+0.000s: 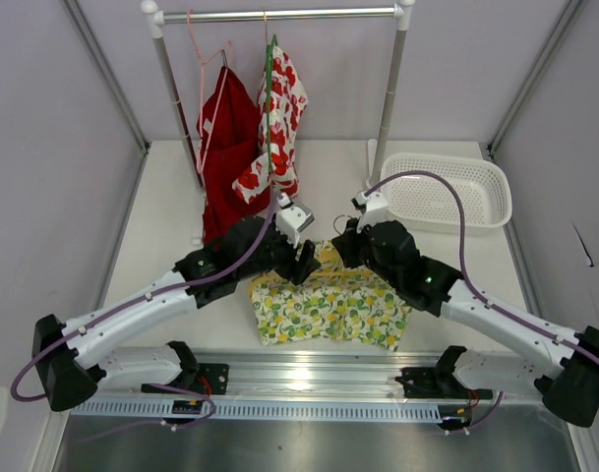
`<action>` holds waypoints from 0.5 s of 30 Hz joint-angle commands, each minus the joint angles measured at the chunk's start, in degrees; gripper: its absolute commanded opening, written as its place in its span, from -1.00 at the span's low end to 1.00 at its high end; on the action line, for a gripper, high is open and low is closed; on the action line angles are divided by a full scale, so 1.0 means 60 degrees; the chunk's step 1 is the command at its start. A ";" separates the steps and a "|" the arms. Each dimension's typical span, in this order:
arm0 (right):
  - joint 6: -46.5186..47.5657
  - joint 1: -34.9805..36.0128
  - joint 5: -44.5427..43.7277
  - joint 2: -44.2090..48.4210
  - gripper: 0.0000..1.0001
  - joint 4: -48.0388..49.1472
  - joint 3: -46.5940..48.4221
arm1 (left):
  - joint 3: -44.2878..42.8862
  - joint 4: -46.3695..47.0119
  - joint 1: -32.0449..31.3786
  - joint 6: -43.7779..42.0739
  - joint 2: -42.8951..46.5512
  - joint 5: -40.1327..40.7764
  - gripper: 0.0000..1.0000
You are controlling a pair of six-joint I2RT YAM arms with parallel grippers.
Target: Place the skirt on the hanger
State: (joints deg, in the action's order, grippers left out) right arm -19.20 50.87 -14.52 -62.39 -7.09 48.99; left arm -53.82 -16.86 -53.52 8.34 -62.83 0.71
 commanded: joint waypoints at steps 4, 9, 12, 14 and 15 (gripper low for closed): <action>0.0709 -0.0056 0.0164 0.0656 -1.00 -0.0678 0.1341 | -0.1298 0.0496 0.0306 -0.1360 -0.0661 -0.2051 0.40; 0.0987 -0.0129 0.0384 0.0892 -1.00 -0.1000 0.1984 | -0.1531 0.0731 0.0306 -0.1360 -0.0983 -0.3105 0.40; 0.1193 -0.0217 0.0560 0.0936 -1.00 -0.1292 0.2278 | -0.1562 0.0598 0.0364 -0.1697 -0.1086 -0.3253 0.37; 0.1325 -0.0363 0.0867 0.1008 -1.00 -0.1381 0.2586 | -0.1533 0.0656 0.0481 -0.1668 -0.1086 -0.3574 0.32; 0.1340 -0.0421 0.0998 0.1052 -1.00 -0.1439 0.2659 | -0.1503 0.0730 0.0569 -0.1625 -0.1028 -0.3793 0.28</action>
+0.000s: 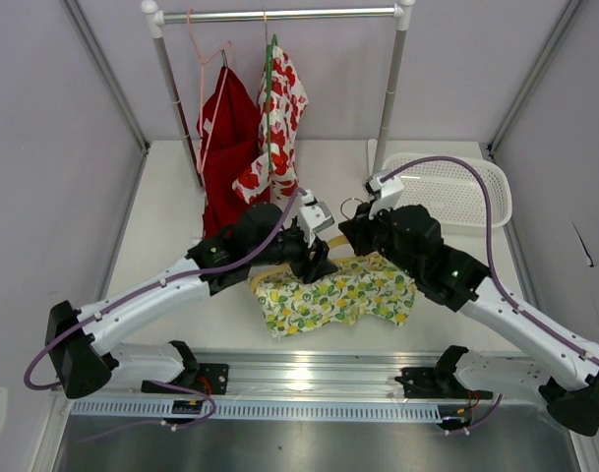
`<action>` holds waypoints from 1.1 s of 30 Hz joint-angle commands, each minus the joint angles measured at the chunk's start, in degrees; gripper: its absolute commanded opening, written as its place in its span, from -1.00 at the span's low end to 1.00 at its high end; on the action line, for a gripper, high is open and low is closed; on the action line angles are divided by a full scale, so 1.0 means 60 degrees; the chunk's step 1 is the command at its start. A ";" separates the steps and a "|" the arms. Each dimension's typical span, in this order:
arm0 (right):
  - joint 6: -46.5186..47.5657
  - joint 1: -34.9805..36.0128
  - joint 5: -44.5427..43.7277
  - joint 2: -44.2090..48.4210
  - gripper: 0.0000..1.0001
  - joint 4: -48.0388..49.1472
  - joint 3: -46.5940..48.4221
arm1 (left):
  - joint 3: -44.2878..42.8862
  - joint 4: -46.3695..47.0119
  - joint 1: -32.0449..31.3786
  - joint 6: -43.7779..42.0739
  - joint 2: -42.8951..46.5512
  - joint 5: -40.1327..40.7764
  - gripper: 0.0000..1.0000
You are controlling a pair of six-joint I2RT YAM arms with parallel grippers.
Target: Place the skirt on the hanger
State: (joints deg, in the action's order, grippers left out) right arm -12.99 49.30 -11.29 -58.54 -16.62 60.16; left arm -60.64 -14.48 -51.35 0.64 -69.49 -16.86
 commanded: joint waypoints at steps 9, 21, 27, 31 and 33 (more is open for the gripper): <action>0.0832 -0.0657 0.0886 0.0427 -1.00 -0.0130 0.1516 | -0.0483 0.0831 0.0297 0.0214 0.0288 -0.1306 -1.00; 0.0819 -0.0863 0.0330 -0.0159 0.13 -0.0759 0.2627 | -0.0995 0.1505 0.0122 0.1181 0.1035 0.1695 -1.00; 0.0467 -0.0863 -0.0885 -0.0160 0.71 -0.1462 0.2907 | -0.1960 0.1272 -0.0186 0.1357 0.0642 0.3595 -1.00; -0.0163 -0.0921 -0.2013 0.0235 0.99 -0.2310 0.3346 | -0.3280 0.0584 -0.0274 0.1547 -0.0018 0.4991 -1.00; -0.0353 -0.0980 -0.2672 0.0455 0.99 -0.2633 0.3580 | -0.4026 -0.0089 -0.0318 0.1664 -0.0485 0.5561 -1.00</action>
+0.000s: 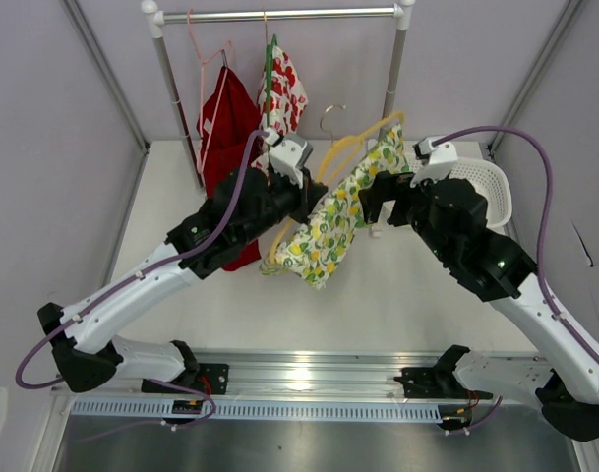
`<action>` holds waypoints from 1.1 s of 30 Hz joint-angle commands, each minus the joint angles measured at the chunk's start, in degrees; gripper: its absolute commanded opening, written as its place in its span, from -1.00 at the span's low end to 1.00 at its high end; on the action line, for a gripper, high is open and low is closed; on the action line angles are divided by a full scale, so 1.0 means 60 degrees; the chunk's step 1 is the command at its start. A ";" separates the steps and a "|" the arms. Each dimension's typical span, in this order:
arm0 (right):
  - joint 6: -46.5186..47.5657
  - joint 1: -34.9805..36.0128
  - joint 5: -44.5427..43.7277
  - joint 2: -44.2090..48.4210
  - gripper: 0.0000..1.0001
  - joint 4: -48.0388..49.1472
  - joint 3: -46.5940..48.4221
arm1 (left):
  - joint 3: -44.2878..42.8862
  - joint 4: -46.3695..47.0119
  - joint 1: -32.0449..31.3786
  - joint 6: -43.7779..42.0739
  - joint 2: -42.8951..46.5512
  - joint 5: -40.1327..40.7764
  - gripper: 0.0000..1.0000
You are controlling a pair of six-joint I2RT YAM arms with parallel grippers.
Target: Place the skirt on the hanger
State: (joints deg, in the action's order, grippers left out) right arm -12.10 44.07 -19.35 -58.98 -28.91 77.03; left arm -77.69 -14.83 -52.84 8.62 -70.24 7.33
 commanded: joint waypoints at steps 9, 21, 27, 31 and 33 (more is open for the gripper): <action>-0.0694 -0.0300 -0.2765 0.0836 0.99 -0.1745 0.2175 | -0.4452 -0.2522 -0.0334 0.0687 -0.1959 0.3157 -1.00; -0.0401 -0.0329 -0.2693 0.0851 0.99 -0.1774 0.2468 | -1.1543 -0.5117 0.0251 0.0818 -0.6178 0.4096 -1.00; -0.0284 -0.0329 -0.2561 0.0748 0.99 -0.1657 0.2527 | -1.0256 -0.3394 0.1071 0.0936 -0.5829 0.3525 -1.00; -0.0210 -0.0329 -0.2473 0.0719 0.99 -0.1584 0.2425 | -0.9931 -0.1969 0.1335 0.0614 -0.5959 0.3451 -1.00; -0.0196 -0.0344 -0.2444 0.0733 0.99 -0.1540 0.2352 | -1.0180 -0.1661 0.1423 0.0468 -0.6207 0.3509 -1.00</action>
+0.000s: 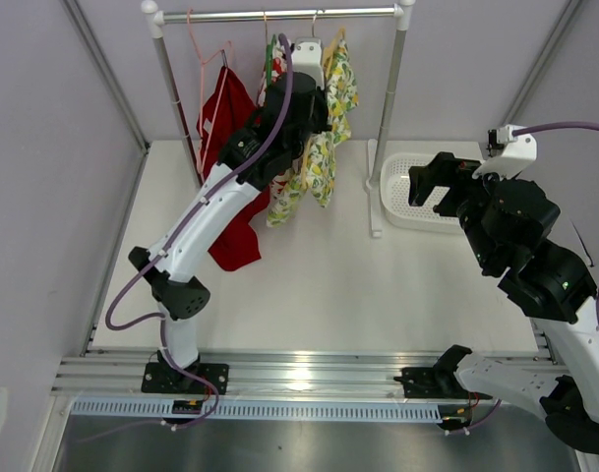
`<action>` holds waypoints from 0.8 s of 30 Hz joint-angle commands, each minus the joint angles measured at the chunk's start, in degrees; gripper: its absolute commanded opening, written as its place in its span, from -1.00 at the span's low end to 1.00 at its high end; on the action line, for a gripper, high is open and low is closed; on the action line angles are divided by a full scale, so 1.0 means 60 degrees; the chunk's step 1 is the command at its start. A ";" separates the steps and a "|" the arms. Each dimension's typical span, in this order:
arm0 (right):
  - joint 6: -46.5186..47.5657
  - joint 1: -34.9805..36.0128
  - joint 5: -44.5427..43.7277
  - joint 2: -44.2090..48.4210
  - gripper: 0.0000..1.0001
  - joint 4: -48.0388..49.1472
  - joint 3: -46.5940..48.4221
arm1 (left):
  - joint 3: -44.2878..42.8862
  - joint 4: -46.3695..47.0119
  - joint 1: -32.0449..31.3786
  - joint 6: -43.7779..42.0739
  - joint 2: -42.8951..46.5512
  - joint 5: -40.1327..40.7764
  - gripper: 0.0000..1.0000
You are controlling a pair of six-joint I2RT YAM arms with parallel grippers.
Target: Place the skirt on the hanger
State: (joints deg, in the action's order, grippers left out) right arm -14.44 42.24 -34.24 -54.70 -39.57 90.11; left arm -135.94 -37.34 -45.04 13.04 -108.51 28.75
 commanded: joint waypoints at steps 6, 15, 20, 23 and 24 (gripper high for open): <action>0.0326 -0.0038 0.0023 0.0122 0.99 0.0282 0.0027 | -0.1148 0.2633 0.0605 -0.0210 -0.0606 0.0013 -1.00; 0.0502 -0.0082 -0.0051 0.0151 0.99 0.0369 -0.0105 | -0.1191 0.3835 0.1074 0.0171 -0.1586 -0.0339 -1.00; 0.0575 -0.0096 -0.0079 0.0137 0.99 0.0399 -0.0164 | -0.1586 0.3822 0.1383 0.0654 -0.2100 -0.0807 -1.00; 0.0590 -0.0111 -0.0094 0.0166 0.99 0.0428 -0.0295 | -0.1426 0.3705 0.1442 0.0713 -0.2159 -0.0998 -1.00; 0.0590 -0.0111 -0.0094 0.0195 0.99 0.0428 -0.0339 | -0.1179 0.3690 0.1456 0.0727 -0.2116 -0.1143 -1.00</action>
State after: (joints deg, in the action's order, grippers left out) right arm -11.92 41.80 -34.09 -54.35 -38.70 88.68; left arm -140.92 -20.99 -36.91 15.40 -123.26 24.47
